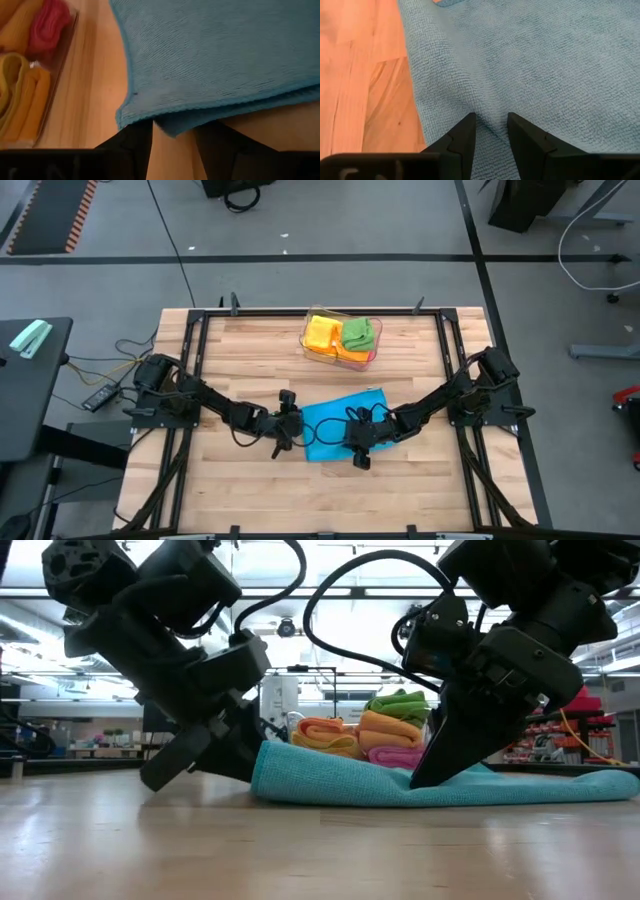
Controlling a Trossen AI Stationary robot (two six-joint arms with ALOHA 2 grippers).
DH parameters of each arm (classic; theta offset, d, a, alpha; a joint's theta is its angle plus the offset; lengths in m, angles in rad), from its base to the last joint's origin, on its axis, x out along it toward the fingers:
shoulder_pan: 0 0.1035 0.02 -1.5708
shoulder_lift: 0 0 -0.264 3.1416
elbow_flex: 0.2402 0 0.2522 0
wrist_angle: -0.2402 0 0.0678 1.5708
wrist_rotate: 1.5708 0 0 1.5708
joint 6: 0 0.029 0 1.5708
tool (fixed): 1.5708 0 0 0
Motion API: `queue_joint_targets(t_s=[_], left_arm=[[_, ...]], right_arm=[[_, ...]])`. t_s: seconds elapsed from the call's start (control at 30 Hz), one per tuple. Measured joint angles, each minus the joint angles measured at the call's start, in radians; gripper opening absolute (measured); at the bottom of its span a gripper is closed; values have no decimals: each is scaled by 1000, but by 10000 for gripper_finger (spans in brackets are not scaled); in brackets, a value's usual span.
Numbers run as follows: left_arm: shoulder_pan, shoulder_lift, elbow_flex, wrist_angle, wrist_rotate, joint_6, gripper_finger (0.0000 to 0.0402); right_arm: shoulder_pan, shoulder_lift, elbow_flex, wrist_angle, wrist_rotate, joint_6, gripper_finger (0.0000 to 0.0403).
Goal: Fold microfiber towels
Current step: Fold the blue microfiber cloth
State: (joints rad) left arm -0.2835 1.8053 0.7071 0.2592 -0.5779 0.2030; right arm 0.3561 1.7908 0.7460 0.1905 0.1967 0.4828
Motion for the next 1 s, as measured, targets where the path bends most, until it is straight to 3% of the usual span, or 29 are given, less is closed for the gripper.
queue_joint_targets(t_s=[0.27, 0.5, 0.77, 1.0], left_arm=[[45, 1, 0, -5, 8, -75, 149], [58, 1, 1, -8, 49, -87, 109], [44, -1, 2, -5, 50, 176, 11], [-5, -4, 3, 8, -139, 484, 43]], right_arm=[[0, 0, 0, 0, 0, 0, 121], [0, 0, 0, 0, 10, 0, 121], [0, 0, 0, 0, 11, 0, 121], [0, 0, 0, 0, 11, -4, 121]])
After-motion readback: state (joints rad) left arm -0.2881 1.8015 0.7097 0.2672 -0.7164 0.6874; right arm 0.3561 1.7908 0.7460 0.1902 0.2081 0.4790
